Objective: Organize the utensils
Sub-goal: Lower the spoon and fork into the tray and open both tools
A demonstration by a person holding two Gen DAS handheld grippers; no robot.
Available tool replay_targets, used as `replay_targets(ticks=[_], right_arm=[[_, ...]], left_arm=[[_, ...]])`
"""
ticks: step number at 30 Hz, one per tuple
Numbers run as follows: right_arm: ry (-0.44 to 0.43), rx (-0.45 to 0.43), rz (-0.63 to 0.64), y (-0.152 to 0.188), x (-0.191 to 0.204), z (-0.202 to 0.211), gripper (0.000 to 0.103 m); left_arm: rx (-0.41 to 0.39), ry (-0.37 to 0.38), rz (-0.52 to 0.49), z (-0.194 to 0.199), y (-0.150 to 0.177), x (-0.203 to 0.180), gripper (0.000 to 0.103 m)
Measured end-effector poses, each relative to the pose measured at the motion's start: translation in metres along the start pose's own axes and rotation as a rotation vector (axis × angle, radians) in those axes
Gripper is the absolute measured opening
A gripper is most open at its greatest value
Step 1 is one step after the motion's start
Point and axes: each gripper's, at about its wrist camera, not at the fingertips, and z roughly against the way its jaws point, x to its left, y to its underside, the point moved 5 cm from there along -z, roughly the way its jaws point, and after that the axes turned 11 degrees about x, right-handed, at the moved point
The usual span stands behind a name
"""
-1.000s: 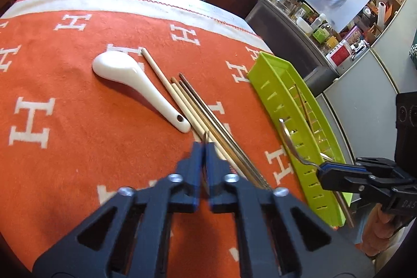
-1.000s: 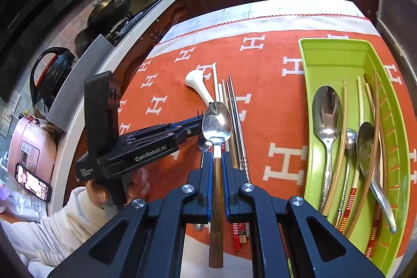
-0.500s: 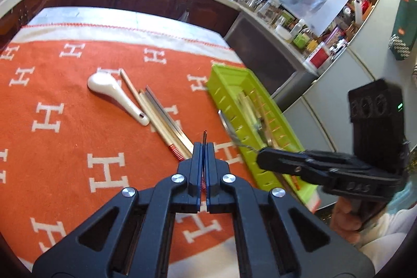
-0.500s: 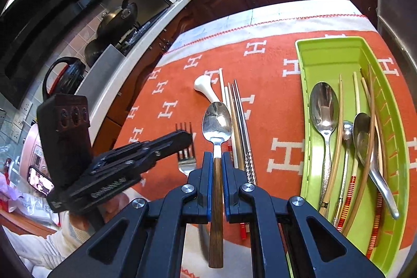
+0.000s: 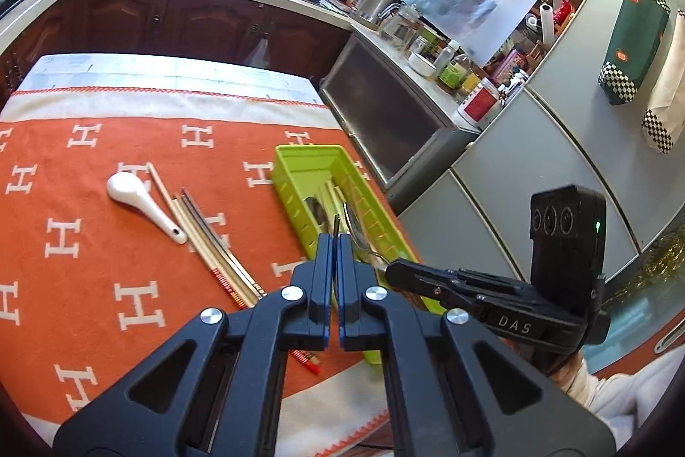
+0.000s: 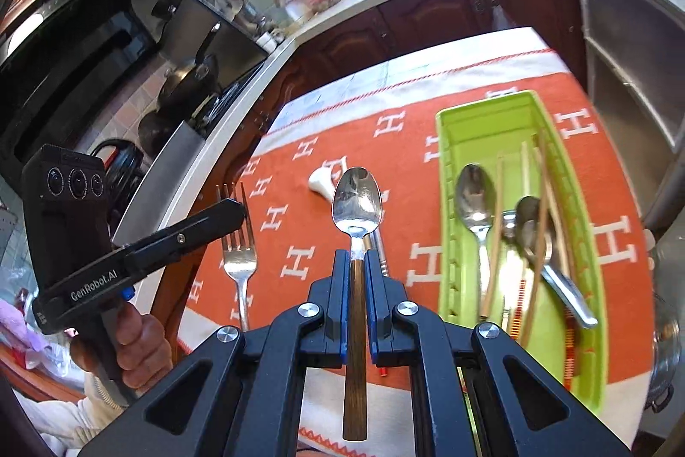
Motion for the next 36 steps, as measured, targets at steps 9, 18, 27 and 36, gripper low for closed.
replay_targets(ticks=[9, 18, 27, 36], right_arm=[[0.069, -0.051, -0.089, 0.005, -0.038, 0.022, 0.006], [0.119, -0.063, -0.203, 0.006, -0.105, 0.01, 0.006], [0.155, -0.041, -0.206, -0.011, -0.136, -0.022, 0.019], [0.15, -0.022, -0.189, -0.023, -0.134, -0.043, 0.019]], left_arm=[[0.105, 0.005, 0.014, -0.049, -0.034, -0.021, 0.0], [0.252, -0.082, -0.046, -0.148, -0.063, -0.034, 0.0], [0.361, -0.19, -0.064, -0.193, -0.055, -0.023, 0.001], [0.327, -0.255, -0.054, -0.144, -0.019, -0.012, 0.013]])
